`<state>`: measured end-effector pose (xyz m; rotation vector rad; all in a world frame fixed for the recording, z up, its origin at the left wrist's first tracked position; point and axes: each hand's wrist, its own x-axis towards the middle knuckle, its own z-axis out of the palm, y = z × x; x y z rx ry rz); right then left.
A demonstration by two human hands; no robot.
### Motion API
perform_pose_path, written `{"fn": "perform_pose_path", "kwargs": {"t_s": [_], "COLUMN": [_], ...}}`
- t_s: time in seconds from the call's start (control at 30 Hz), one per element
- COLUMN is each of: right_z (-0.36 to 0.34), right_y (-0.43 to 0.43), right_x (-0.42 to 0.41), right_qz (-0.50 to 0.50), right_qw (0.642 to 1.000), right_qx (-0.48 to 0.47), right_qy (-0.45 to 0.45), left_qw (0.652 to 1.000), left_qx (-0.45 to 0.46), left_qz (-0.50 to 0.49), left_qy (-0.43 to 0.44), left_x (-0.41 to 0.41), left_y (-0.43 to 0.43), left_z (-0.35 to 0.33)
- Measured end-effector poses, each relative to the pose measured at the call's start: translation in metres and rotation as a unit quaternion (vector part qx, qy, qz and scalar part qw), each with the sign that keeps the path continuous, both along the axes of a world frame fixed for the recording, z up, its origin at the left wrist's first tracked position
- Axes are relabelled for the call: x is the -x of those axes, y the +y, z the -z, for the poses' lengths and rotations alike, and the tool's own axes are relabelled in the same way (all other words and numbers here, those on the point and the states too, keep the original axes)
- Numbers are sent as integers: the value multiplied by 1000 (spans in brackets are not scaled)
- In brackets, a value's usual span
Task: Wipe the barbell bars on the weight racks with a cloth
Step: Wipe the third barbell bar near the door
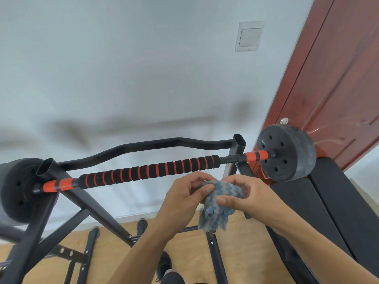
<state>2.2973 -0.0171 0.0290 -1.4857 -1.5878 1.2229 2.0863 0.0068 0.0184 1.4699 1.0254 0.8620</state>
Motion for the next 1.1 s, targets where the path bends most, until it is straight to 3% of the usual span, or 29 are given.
{"fn": "perform_pose_path", "kwargs": {"t_s": [0.13, 0.23, 0.33, 0.53, 0.63, 0.73, 0.87, 0.93, 1.03, 1.1], "right_z": [4, 9, 13, 12, 5, 2, 29, 48, 54, 55], "right_y": [2, 9, 18, 44, 67, 99, 133, 136, 133, 131], "right_x": [9, 13, 14, 6, 5, 7, 23, 30, 26, 24], "right_qz": [36, 42, 47, 7, 48, 85, -1, -21, 27, 27], "right_qw": [986, 974, 983, 994, 994, 976, 920, 909, 938, 938], "right_qx": [67, 98, 100, 105, 29, -113, -235, -243, -201, -206], "right_qy": [148, 200, 145, 14, -91, -166, -314, -337, -280, -278], "left_qw": [998, 998, 997, 979, 937, 862, 758, 740, 736, 741], "left_qx": [-22, -27, -38, -116, -222, -342, -300, -293, -291, -279], "left_qz": [-40, -40, -47, -30, -90, -84, 2, -7, -36, -35], "left_qy": [31, 31, 49, 165, 256, 364, 579, 606, 611, 610], "left_x": [1, 1, 4, 11, 14, 13, 0, -4, -7, -8], "left_y": [4, 6, 10, 25, 42, 73, 109, 119, 127, 131], "left_z": [5, 13, 20, 30, 32, 34, 51, 57, 61, 62]}}
